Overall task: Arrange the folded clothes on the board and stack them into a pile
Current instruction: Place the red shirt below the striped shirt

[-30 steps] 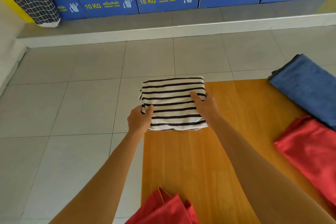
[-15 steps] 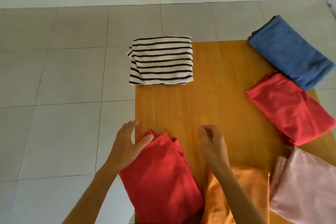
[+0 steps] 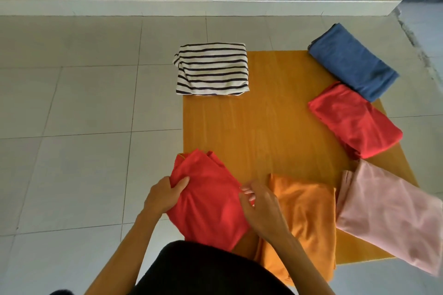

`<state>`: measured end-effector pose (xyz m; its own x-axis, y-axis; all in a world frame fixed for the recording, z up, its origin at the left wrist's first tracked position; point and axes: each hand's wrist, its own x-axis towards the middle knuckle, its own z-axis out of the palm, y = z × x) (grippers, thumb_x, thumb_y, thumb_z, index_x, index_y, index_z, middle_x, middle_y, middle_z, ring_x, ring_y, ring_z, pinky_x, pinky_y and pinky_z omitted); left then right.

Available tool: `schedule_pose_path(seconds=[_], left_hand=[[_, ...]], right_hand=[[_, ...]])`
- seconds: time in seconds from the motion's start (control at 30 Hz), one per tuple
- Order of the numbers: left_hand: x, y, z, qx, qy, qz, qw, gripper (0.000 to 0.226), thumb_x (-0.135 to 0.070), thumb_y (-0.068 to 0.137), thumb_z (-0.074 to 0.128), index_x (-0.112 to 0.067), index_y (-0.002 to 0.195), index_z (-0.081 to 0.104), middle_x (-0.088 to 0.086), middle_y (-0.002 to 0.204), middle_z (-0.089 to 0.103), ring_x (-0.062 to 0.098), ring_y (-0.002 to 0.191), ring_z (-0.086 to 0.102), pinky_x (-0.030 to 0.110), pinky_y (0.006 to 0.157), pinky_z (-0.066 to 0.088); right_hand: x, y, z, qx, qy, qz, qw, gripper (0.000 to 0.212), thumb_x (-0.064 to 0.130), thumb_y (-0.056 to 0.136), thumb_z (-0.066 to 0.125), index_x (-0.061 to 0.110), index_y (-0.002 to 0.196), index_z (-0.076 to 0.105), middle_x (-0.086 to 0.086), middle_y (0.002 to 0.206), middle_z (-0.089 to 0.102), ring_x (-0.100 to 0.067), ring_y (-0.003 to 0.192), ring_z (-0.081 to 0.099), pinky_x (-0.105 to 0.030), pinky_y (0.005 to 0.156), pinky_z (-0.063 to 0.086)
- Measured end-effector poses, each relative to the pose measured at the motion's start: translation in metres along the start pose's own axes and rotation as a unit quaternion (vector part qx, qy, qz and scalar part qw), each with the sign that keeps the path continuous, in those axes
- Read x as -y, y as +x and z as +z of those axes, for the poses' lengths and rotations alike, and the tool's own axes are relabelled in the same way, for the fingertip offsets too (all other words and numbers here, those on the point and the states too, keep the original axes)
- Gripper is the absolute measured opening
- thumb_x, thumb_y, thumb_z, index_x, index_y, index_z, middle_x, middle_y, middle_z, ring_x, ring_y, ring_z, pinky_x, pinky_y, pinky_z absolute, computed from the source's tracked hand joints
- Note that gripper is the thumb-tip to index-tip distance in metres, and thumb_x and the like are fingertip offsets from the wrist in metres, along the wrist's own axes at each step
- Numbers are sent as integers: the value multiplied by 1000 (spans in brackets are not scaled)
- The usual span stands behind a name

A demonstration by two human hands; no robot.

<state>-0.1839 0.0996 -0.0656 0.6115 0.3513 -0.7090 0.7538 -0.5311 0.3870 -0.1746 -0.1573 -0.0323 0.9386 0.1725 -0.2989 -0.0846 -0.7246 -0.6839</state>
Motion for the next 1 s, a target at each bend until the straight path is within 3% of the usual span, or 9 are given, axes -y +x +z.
schedule_pose_path(seconds=[0.13, 0.2, 0.27, 0.43, 0.5, 0.6, 0.73, 0.87, 1.0], left_hand=[[10, -6, -1, 44, -230, -77, 969, 76, -63, 88, 46, 0, 131, 51, 19, 118, 63, 33, 97, 63, 44, 87, 55], [12, -12, 1, 47, -263, -96, 959, 75, -62, 90, 46, -1, 134, 48, 21, 122, 61, 33, 97, 62, 44, 89, 54], [10, -15, 2, 30, -285, -81, 955, 71, -58, 91, 48, -2, 136, 47, 18, 124, 61, 30, 96, 60, 43, 90, 52], [-7, -18, -2, 6, -325, -57, 944, 66, -62, 90, 47, -10, 131, 52, 7, 109, 65, 25, 92, 64, 42, 82, 56], [-15, -15, -3, -4, -341, -46, 939, 68, -65, 89, 43, -12, 130, 51, 5, 108, 64, 24, 93, 64, 41, 81, 56], [-32, -10, -9, -29, -366, -23, 930, 67, -65, 90, 42, -14, 133, 50, 1, 107, 62, 23, 94, 62, 38, 80, 53], [-59, 8, -24, -39, -359, 7, 933, 68, -64, 88, 47, -14, 135, 50, 0, 110, 63, 24, 97, 63, 40, 86, 53], [-91, 34, -43, -14, -327, 27, 944, 69, -62, 85, 55, -13, 134, 51, -3, 118, 60, 28, 113, 60, 39, 94, 50], [-109, 62, -51, -16, -291, 15, 956, 52, -47, 90, 58, -12, 129, 57, 5, 124, 64, 26, 109, 62, 43, 96, 51]], right_hand=[[-5, -4, 8, 57, -19, 19, 998, 13, 26, 91, 57, 29, 94, 69, 13, 92, 73, -7, 86, 68, -29, 79, 53], [-9, -6, 17, 53, -26, 60, 996, 17, 32, 90, 61, 27, 106, 67, 10, 103, 71, -11, 99, 67, -30, 87, 51], [-9, -5, 25, 6, -11, 122, 992, 40, 37, 90, 65, 18, 123, 58, -1, 115, 64, -21, 109, 61, -35, 92, 49], [6, 23, 25, -22, 186, 268, 945, 60, 55, 81, 70, 16, 125, 56, 4, 110, 67, -21, 104, 67, -43, 94, 54], [9, 36, 28, 1, 188, 246, 951, 61, 60, 79, 67, 23, 127, 57, 6, 113, 68, -18, 105, 67, -43, 95, 55], [21, 63, 24, -17, 184, 215, 959, 35, 43, 90, 64, 25, 118, 56, 4, 110, 63, -20, 102, 63, -44, 92, 54], [35, 117, 0, -16, 207, 134, 969, 16, 23, 97, 58, 23, 113, 57, -1, 99, 66, -23, 85, 64, -43, 73, 54], [44, 176, -27, -44, 197, 97, 975, 12, 18, 97, 58, 18, 109, 59, -2, 92, 64, -15, 72, 56, -32, 59, 46], [42, 218, -37, -38, 165, 137, 976, 30, 27, 96, 58, 11, 121, 56, -10, 108, 65, -27, 92, 63, -42, 78, 53]])
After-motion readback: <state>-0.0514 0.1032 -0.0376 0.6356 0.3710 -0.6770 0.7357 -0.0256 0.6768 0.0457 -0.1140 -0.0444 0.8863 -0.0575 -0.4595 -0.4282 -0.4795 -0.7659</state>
